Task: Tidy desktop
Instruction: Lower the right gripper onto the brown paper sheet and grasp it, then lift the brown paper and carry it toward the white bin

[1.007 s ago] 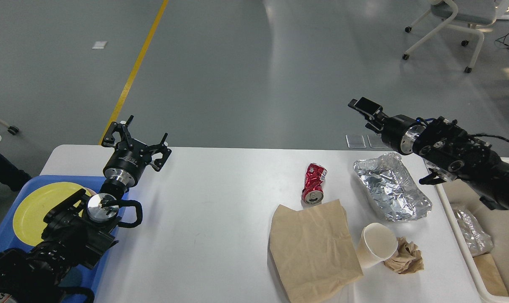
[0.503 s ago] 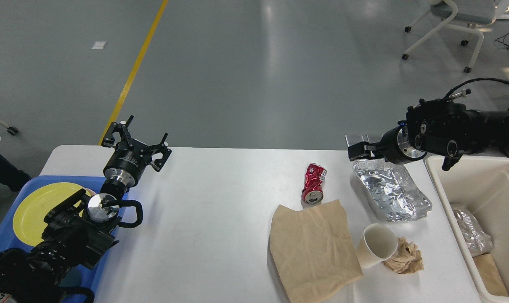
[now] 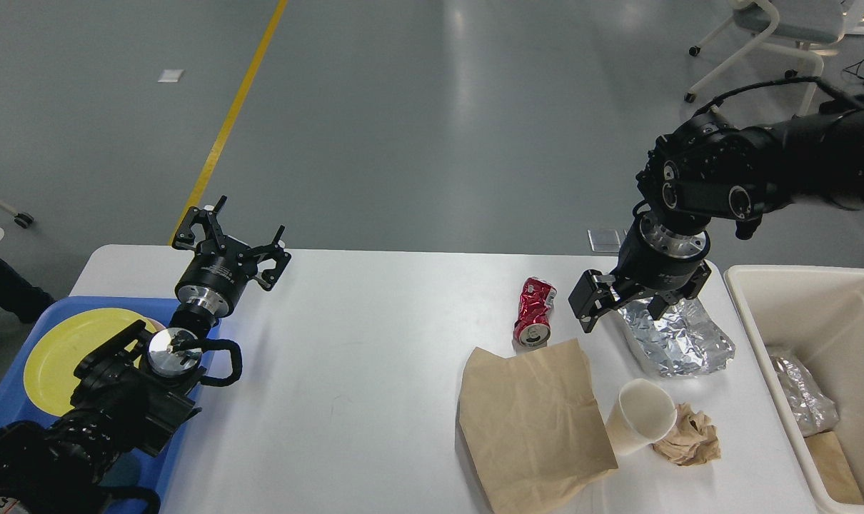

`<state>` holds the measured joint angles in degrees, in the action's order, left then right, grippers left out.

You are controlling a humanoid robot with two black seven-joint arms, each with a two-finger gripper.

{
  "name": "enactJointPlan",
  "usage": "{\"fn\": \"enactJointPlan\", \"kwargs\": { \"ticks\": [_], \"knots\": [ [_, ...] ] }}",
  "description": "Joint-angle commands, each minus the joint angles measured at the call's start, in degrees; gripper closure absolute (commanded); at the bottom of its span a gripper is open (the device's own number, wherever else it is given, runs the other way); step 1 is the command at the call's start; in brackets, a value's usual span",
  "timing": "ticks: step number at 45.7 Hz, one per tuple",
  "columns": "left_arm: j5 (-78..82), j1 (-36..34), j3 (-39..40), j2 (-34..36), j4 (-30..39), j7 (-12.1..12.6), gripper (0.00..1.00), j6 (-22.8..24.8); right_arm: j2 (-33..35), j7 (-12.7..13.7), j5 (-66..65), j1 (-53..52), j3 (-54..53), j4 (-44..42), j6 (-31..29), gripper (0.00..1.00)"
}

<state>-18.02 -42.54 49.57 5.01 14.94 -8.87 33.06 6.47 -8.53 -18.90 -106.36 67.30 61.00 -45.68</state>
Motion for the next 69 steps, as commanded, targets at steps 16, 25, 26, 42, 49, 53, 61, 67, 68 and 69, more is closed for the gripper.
{"fn": "enactJointPlan", "kwargs": {
  "ticks": [16, 25, 26, 42, 49, 53, 61, 67, 68, 69],
  "knots": [
    [0.00, 0.00, 0.00, 0.00, 0.00, 0.00, 0.04, -0.02, -2.51, 0.09, 2.81, 13.90, -2.08, -6.59, 8.33, 0.00],
    [0.00, 0.00, 0.00, 0.00, 0.00, 0.00, 0.04, -0.02, -4.18, 0.09, 3.16, 19.78, -2.34, -12.21, 10.08, 0.00],
    [0.09, 0.00, 0.00, 0.00, 0.00, 0.00, 0.04, -0.02, -4.36, 0.09, 3.16, 20.31, -2.34, -12.57, 10.35, 0.00],
    [0.00, 0.00, 0.00, 0.00, 0.00, 0.00, 0.04, -0.02, -5.85, 0.71, 3.16, 25.15, -2.52, -12.75, 20.28, 0.52],
    [0.00, 0.00, 0.00, -0.08, 0.00, 0.00, 0.04, -0.02, -5.68, 0.71, 3.16, 25.06, -2.52, -11.60, 19.40, 1.00],
    [0.00, 0.00, 0.00, 0.00, 0.00, 0.00, 0.04, -0.02, -5.68, 0.71, 3.34, 24.62, -2.78, -10.81, 19.31, 1.00],
    [0.00, 0.00, 0.00, 0.00, 0.00, 0.00, 0.04, -0.02, -4.01, 0.71, 3.43, 23.13, -5.86, -8.70, 18.96, 1.00],
    [0.00, 0.00, 0.00, -0.08, 0.00, 0.00, 0.04, -0.02, -1.11, 0.71, 3.43, 19.97, -8.14, -6.42, 16.60, 1.00],
    [0.00, 0.00, 0.00, 0.00, 0.00, 0.00, 0.04, -0.02, -0.33, 0.71, 3.43, 19.35, -8.67, -5.89, 15.81, 1.00],
    [0.09, 0.00, 0.00, 0.00, 0.00, 0.00, 0.04, -0.02, 0.47, 0.71, 3.43, 18.65, -9.11, -5.45, 15.02, 1.00]
  ]
}}
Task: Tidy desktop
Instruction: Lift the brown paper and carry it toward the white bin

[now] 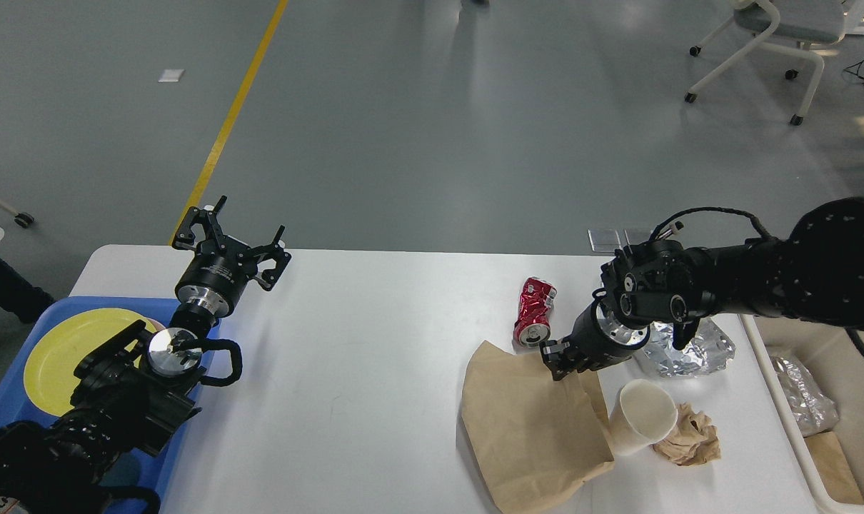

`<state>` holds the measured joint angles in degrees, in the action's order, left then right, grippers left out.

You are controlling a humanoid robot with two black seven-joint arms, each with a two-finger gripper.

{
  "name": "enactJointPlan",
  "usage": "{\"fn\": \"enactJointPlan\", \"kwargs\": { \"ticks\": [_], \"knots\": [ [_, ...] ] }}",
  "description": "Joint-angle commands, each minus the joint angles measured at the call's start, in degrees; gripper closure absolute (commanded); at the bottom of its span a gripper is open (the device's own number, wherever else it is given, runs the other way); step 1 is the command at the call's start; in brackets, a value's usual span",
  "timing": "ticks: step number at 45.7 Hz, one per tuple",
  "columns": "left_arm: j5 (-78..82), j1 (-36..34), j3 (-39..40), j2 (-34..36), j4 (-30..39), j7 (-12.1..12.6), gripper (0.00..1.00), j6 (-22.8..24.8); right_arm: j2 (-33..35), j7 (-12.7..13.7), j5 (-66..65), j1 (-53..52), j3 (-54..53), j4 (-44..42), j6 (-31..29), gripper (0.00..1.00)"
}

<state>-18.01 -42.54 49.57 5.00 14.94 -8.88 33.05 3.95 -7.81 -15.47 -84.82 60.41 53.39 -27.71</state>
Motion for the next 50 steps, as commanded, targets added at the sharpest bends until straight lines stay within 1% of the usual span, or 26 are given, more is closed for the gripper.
{"fn": "enactJointPlan", "kwargs": {
  "ticks": [1, 14, 21, 29, 37, 41, 44, 47, 50],
  "knots": [
    [0.00, 0.00, 0.00, 0.01, 0.00, 0.00, 0.04, -0.01, 3.77, -0.01, 0.00, -3.77, -2.66, 2.68, -3.83, 1.00],
    [0.00, 0.00, 0.00, 0.01, 0.00, 0.00, 0.04, -0.01, 13.18, -0.01, 0.00, -15.72, -5.74, 7.51, -15.35, 1.00],
    [0.00, 0.00, 0.00, 0.01, 0.00, 0.00, 0.04, -0.01, 18.01, -0.01, 0.00, -23.81, -5.83, 7.87, -22.38, 1.00],
    [0.00, 0.00, 0.00, 0.01, 0.00, 0.00, 0.04, -0.01, 23.37, -0.01, 0.00, -32.16, -5.57, 7.87, -27.29, 1.00],
    [0.00, 0.00, 0.00, 0.01, 0.00, 0.00, 0.04, -0.01, 26.98, -0.01, -0.52, -38.75, -5.31, 7.34, -27.29, 1.00],
    [0.00, 0.00, 0.00, 0.01, 0.00, 0.00, 0.04, -0.01, 27.77, 0.08, -1.05, -38.85, -4.61, 6.03, -27.29, 1.00],
    [0.00, 0.00, 0.00, -0.08, 0.00, 0.00, 0.04, -0.01, 28.13, 0.08, -1.14, -37.44, -3.12, 3.31, -27.29, 1.00],
    [0.00, 0.00, 0.00, 0.01, 0.00, 0.00, 0.04, -0.01, 28.39, 0.08, -0.35, -33.77, -1.09, -0.29, -24.86, 1.00],
    [0.00, 0.00, 0.00, 0.01, 0.00, 0.00, 0.04, -0.01, 29.53, 0.08, 0.09, -27.09, -0.12, -4.51, -18.63, 1.00]
  ]
}}
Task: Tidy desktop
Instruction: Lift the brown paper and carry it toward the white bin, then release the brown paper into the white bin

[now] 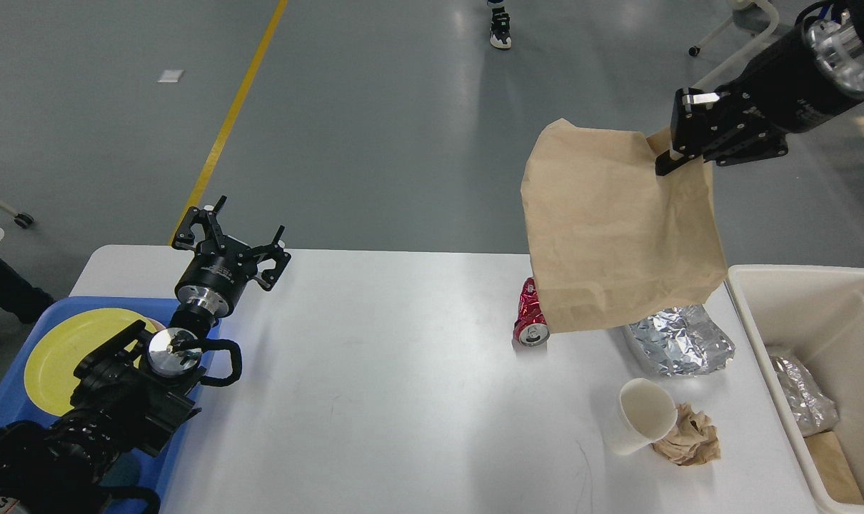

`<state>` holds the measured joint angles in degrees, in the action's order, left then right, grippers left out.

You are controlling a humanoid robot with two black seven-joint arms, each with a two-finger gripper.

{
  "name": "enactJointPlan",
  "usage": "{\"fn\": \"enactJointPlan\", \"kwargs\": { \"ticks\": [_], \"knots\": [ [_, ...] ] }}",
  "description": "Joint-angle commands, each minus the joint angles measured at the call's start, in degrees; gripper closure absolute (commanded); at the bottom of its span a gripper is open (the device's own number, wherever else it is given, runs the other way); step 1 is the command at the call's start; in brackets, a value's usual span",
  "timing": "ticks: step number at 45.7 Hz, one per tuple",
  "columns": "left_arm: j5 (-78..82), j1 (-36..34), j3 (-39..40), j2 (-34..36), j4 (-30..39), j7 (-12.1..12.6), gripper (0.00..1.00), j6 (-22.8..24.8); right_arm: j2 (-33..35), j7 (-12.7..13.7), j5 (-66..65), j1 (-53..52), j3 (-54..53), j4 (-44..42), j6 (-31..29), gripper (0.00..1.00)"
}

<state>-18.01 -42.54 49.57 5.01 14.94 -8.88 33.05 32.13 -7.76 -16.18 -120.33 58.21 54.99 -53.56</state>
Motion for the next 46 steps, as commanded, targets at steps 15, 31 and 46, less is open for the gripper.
{"fn": "enactJointPlan", "kwargs": {
  "ticks": [15, 31, 46],
  "knots": [
    [-0.01, 0.00, 0.00, 0.00, 0.00, 0.00, 0.04, 0.00, 14.70, 0.02, 0.80, 33.04, -0.11, -14.29, 38.87, 1.00],
    [-0.01, 0.00, 0.00, 0.00, 0.00, 0.00, 0.04, 0.09, 13.22, -0.07, 3.88, 63.63, -8.64, -28.96, 51.80, 0.62],
    [-0.01, 0.00, 0.00, 0.00, 0.00, 0.00, 0.04, 0.00, 9.62, -0.15, 3.97, 72.34, -8.55, -32.75, 52.33, 0.00]
  ]
}}
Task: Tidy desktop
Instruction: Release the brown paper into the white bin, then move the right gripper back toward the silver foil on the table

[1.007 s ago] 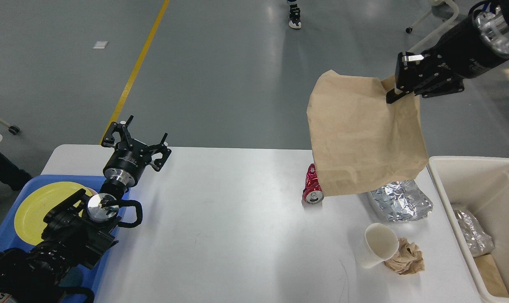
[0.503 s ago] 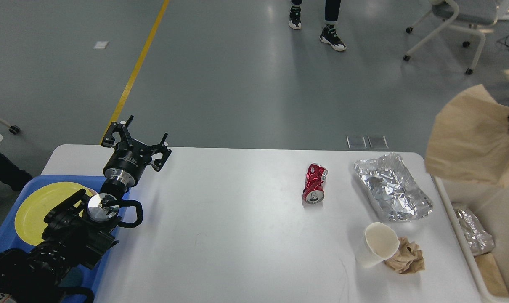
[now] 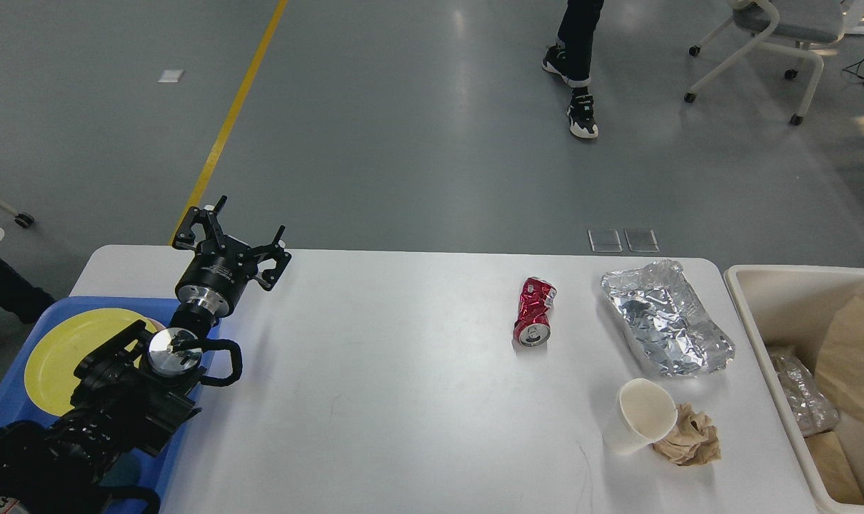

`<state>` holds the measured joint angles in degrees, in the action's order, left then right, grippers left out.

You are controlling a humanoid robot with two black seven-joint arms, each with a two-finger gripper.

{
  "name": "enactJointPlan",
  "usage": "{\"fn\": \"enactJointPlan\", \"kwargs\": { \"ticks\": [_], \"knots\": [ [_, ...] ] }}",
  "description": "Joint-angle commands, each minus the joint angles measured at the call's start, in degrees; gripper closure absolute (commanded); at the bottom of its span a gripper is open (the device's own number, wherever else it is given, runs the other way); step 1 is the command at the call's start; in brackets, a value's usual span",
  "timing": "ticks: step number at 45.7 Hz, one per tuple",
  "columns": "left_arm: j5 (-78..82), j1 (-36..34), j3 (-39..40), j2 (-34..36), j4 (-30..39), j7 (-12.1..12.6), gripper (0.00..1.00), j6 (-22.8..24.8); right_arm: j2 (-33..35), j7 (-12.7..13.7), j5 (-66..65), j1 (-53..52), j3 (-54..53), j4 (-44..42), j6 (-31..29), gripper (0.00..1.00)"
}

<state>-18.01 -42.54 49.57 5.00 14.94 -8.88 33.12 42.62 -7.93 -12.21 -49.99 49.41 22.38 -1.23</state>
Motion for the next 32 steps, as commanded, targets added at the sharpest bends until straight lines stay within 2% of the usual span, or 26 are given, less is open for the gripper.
{"fn": "enactJointPlan", "kwargs": {
  "ticks": [1, 8, 14, 19, 26, 32],
  "knots": [
    [-0.01, 0.00, 0.00, -0.07, 0.00, 0.00, 0.04, 0.02, -1.04, 0.02, -0.01, 2.01, 0.33, -0.14, 0.00, 0.00],
    [-0.01, 0.00, 0.00, 0.01, 0.00, 0.00, 0.04, 0.02, -3.32, 0.02, -0.01, 0.17, 0.68, 0.03, -0.26, 0.00],
    [-0.01, 0.00, 0.00, 0.01, 0.00, 0.00, 0.04, 0.02, -4.82, 0.02, -0.88, -6.68, 2.96, 1.87, -0.61, 0.00],
    [-0.01, 0.00, 0.00, 0.01, 0.00, 0.00, 0.04, -0.07, -7.89, 0.11, -1.06, -15.73, 9.37, 7.05, -0.61, 0.00],
    [-0.01, 0.00, 0.00, 0.01, 0.00, 0.00, 0.04, 0.02, -15.97, 0.11, -0.45, -30.75, 20.80, 17.15, -0.79, 0.00],
    [-0.01, 0.00, 0.00, 0.01, 0.00, 0.00, 0.04, 0.02, -22.04, 0.11, -0.36, -41.83, 23.54, 26.48, -2.89, 0.00]
  ]
}}
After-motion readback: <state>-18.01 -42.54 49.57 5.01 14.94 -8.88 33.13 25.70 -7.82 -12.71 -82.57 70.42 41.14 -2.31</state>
